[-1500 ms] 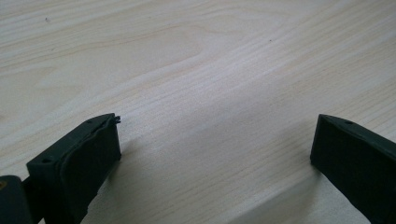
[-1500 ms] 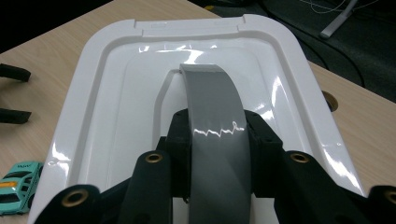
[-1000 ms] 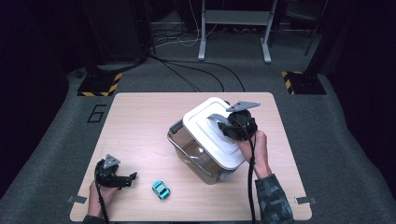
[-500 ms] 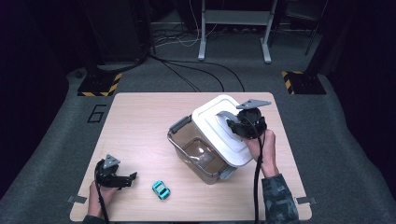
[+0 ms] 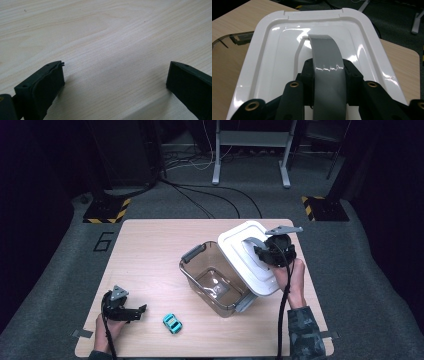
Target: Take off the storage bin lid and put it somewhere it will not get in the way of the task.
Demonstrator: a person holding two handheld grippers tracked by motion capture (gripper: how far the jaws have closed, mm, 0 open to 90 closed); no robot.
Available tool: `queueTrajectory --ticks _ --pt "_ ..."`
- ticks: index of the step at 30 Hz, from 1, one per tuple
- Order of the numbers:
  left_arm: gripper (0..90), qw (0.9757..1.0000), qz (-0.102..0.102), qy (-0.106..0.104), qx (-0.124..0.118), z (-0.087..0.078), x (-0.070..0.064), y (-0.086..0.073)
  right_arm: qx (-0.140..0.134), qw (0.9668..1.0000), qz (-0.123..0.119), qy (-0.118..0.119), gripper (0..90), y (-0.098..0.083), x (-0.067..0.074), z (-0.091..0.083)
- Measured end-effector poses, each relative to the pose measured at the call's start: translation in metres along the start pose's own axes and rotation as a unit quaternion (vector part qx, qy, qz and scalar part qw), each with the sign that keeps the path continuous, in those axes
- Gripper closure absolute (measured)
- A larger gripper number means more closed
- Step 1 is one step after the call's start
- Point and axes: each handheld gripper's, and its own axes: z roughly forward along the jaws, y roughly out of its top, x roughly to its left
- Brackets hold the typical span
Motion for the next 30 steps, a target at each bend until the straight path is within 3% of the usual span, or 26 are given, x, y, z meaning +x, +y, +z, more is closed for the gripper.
queueTrajectory --ticks 30 --pt "1.3 1.0000 0.000 0.000 0.000 0.000 0.000 0.000 0.002 0.9971 0.049 -0.057 67.1 -0.017 -0.045 0.003"
